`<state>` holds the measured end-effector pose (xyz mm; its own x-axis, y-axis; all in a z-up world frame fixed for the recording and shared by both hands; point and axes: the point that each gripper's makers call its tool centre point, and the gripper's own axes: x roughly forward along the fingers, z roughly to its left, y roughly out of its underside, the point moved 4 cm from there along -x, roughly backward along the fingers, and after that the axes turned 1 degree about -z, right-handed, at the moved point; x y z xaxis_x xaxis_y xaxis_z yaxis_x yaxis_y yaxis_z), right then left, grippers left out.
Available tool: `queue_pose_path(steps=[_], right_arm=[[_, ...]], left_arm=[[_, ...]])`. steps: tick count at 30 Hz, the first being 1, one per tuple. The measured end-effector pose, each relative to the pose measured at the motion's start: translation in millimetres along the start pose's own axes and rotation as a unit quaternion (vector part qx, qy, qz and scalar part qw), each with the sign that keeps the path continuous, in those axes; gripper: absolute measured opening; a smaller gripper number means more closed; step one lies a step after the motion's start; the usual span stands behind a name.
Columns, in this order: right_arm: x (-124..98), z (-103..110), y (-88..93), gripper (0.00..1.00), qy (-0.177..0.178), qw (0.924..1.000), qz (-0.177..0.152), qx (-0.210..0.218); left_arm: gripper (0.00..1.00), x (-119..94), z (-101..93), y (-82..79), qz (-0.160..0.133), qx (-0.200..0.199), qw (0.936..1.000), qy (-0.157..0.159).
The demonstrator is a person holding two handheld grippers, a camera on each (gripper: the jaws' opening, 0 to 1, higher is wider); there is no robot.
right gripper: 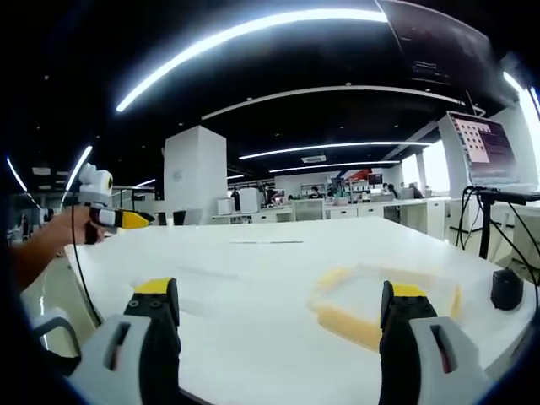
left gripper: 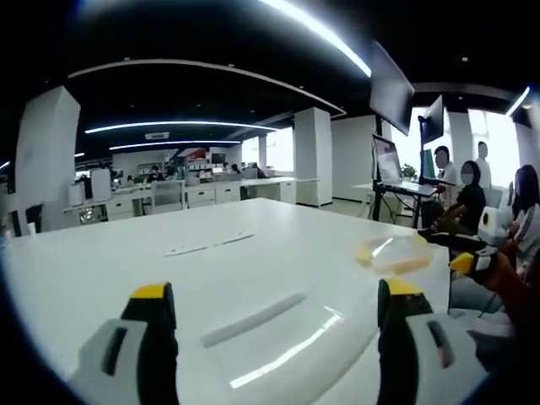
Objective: Snap each plastic latch of the storage box into its locked position after aligning the lid with the box until every specified latch is closed and the lid sits flush.
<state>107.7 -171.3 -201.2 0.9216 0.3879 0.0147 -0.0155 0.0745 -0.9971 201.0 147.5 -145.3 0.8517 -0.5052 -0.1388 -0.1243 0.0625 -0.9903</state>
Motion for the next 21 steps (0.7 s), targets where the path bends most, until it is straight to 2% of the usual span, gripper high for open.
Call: queue_pose_path(steps=[8, 21], right_arm=[[-2.0, -6.2, -8.2, 1.0, 0.006, 0.9999, -0.014, 0.001], [-1.3, -11.1, -12.6, 1.0, 0.001, 0.9998, -0.022, 0.001]], left_arm=[[1.0, 4.9, -5.1, 1.3, 0.002, -0.003, 1.0, 0.006], [1.0, 15.0, -15.6, -5.8, 0.001, 0.006, 0.9998, 0.02]])
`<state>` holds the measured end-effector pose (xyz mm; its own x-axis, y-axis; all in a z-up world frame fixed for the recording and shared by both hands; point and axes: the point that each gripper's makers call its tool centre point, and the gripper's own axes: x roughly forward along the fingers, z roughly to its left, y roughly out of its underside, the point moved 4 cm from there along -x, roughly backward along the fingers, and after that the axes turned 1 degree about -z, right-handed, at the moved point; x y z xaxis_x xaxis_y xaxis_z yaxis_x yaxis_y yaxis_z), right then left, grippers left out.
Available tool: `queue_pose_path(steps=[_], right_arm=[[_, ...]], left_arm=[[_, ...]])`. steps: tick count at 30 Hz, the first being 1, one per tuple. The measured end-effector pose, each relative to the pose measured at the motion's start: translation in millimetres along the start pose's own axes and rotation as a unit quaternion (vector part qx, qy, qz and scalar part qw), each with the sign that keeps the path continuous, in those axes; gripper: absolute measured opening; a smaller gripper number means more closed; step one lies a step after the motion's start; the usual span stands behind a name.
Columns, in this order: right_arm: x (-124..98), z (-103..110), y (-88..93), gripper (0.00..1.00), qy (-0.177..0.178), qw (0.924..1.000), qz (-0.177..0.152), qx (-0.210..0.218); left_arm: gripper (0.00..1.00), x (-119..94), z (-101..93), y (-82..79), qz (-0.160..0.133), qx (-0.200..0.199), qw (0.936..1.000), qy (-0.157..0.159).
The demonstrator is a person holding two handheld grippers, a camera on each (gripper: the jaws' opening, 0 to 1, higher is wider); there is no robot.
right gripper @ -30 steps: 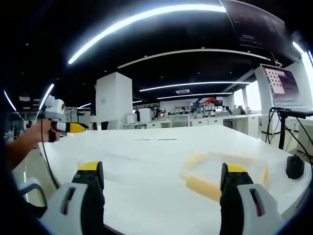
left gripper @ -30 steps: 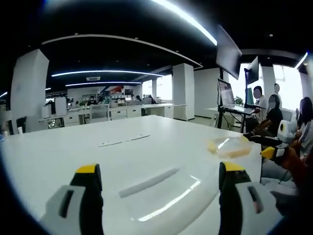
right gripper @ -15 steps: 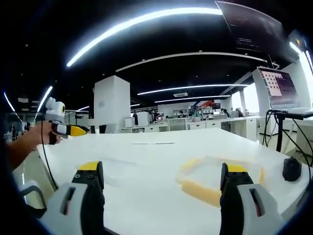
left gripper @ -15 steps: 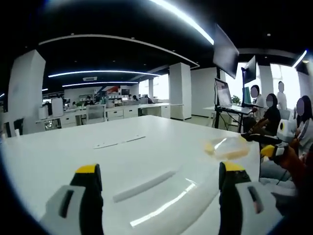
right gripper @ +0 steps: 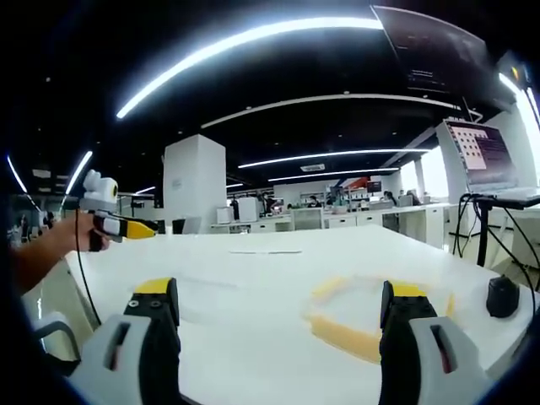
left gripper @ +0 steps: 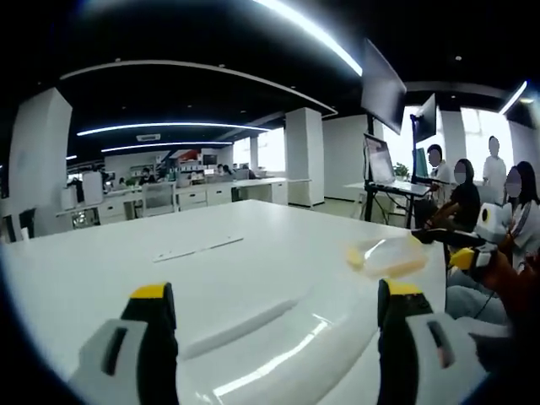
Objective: Snap each plastic latch of the storage box into its locked position after aligning the lid with the box until every specified latch is closed and the lid sits flush.
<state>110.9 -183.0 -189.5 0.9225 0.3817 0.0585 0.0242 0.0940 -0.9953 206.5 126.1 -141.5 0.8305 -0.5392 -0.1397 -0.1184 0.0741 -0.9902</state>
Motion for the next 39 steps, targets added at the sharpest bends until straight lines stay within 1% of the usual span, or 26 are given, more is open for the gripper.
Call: queue_pose_path(steps=[8, 13, 18, 27, 32, 39], right_arm=[[-1.8, -3.4, 1.8, 1.0, 0.001, 1.0, 0.002, -0.001], [-3.2, -6.3, 3.7, 1.0, 0.003, 1.0, 0.005, -0.001], [-5.9, -9.1, 1.6, 1.0, 0.007, 1.0, 0.001, -0.003], [-6.2, -10.6, 2.2, 1.0, 0.008, 1.0, 0.001, -0.003], [-5.8, -10.0, 2.8, 1.0, 0.007, 1.0, 0.0, -0.003], [-7.0, -10.2, 3.4, 1.0, 0.005, 1.0, 0.002, -0.005]], left_arm=[[1.0, 6.1, -7.3, -1.2, 0.002, 0.007, 0.9999, 0.008], [1.0, 9.3, -8.4, -6.3, -0.006, 0.009, 0.9999, 0.007], [1.0, 12.5, -11.3, -5.7, -0.001, 0.009, 0.9999, 0.013], [1.0, 16.8, -11.4, -6.6, -0.004, 0.004, 0.9998, 0.018], [1.0, 18.2, -15.0, -8.5, -0.007, 0.003, 0.9996, 0.029], [1.0, 22.4, -18.1, -6.8, 0.001, 0.0, 0.9992, 0.04]])
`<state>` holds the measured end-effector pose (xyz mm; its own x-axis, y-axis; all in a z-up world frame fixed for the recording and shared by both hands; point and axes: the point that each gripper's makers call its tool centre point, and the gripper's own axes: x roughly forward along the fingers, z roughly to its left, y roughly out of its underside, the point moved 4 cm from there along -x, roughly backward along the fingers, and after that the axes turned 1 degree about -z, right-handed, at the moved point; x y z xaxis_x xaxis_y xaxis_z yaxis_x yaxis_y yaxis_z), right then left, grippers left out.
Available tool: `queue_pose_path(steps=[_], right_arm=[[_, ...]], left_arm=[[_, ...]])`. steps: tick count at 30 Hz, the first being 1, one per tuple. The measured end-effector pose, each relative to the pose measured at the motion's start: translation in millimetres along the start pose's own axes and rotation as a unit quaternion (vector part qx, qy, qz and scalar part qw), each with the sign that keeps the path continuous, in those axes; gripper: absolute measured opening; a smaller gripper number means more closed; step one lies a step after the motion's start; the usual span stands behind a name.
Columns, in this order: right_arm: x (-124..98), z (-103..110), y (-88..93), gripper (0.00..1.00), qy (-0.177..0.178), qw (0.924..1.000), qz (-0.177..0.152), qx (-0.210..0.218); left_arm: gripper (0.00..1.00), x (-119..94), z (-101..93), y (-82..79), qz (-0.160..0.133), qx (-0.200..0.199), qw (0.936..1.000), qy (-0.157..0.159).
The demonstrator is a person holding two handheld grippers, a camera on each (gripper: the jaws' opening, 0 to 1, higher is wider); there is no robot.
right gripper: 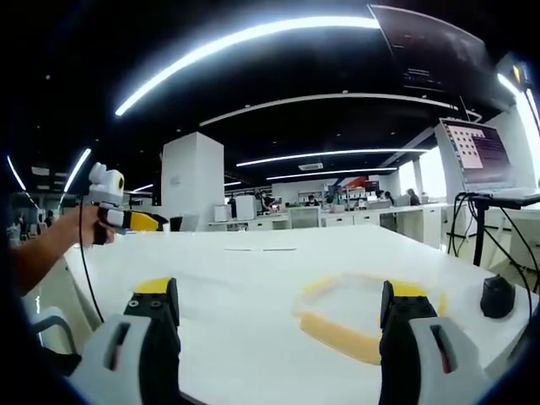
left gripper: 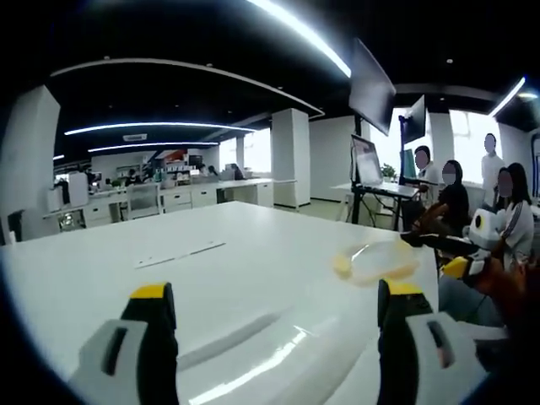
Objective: Snap each plastic latch of the storage box into its locked position after aligning the lid with the box until every specified latch is closed and the lid sits flush.
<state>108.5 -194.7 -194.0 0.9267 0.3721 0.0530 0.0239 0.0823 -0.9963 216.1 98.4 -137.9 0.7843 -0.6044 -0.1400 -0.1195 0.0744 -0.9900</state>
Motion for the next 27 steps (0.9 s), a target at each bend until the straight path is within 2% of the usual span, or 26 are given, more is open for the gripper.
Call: queue_pose_path(steps=[11, 20, 23, 27], right_arm=[[-0.7, -2.8, -0.2, 1.0, 0.002, 1.0, -0.001, 0.001], [-1.9, -6.8, 1.3, 1.0, 0.003, 1.0, 0.002, 0.002], [-2.7, -8.6, 0.5, 1.0, 0.004, 1.0, 0.0, 0.003], [-2.8, -10.2, 0.9, 1.0, 0.005, 1.0, 0.001, 0.004]], left_arm=[[1.0, 10.1, -6.4, -1.0, 0.003, 0.001, 0.9995, 0.032], [1.0, 19.5, -12.2, 1.8, 0.019, 0.005, 0.9979, 0.062], [1.0, 20.0, -14.9, 1.7, 0.024, 0.022, 0.9975, 0.063], [1.0, 21.2, -17.9, 0.2, 0.023, 0.018, 0.997, 0.072]])
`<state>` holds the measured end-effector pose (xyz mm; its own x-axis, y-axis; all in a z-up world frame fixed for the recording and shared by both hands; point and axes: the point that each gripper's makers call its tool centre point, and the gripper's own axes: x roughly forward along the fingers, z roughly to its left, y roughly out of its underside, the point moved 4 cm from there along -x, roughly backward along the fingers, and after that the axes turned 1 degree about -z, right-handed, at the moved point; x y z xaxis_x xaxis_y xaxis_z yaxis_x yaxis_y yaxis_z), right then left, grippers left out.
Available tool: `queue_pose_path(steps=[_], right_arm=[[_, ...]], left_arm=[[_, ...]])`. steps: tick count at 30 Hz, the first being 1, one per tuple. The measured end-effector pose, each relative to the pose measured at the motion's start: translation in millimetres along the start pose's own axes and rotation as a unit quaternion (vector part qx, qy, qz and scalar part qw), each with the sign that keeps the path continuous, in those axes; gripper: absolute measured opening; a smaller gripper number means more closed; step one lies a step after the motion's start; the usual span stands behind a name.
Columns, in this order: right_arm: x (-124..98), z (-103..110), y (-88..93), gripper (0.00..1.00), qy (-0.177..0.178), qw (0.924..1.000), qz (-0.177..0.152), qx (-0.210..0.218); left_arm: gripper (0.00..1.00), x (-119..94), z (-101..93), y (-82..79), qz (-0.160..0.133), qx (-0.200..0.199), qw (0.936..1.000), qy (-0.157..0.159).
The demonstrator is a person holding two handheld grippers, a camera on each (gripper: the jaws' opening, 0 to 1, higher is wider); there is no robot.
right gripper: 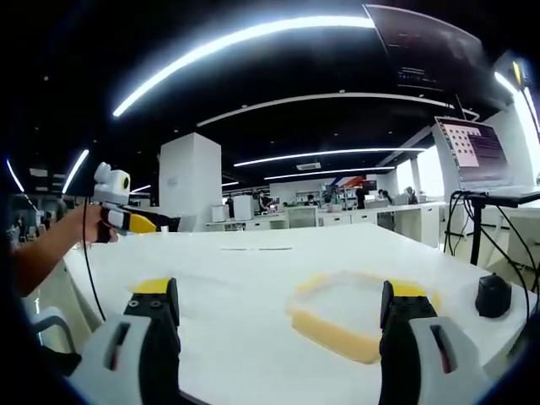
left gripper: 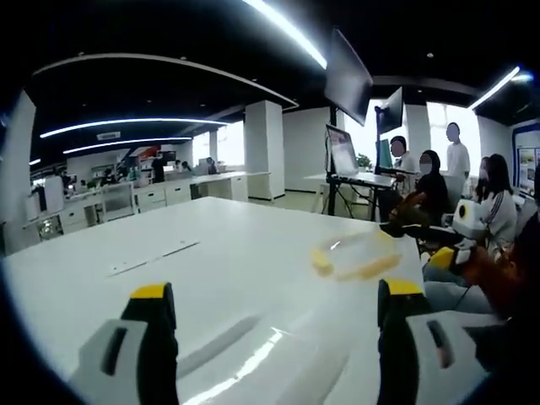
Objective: Snap each plastic latch of the storage box into its locked position after aligning the lid with the box until every specified latch is closed and the lid sits flush.
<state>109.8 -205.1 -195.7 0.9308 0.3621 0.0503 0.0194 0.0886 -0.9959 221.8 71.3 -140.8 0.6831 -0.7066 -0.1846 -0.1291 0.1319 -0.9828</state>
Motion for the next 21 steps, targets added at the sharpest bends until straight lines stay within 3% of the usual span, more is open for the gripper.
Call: queue_pose_path(steps=[21], right_arm=[[-2.3, -6.7, 2.7, 1.0, 0.001, 1.0, 0.002, 0.003]], left_arm=[[1.0, 14.0, 2.1, -5.4, 0.007, 0.006, 0.9999, 0.006]])
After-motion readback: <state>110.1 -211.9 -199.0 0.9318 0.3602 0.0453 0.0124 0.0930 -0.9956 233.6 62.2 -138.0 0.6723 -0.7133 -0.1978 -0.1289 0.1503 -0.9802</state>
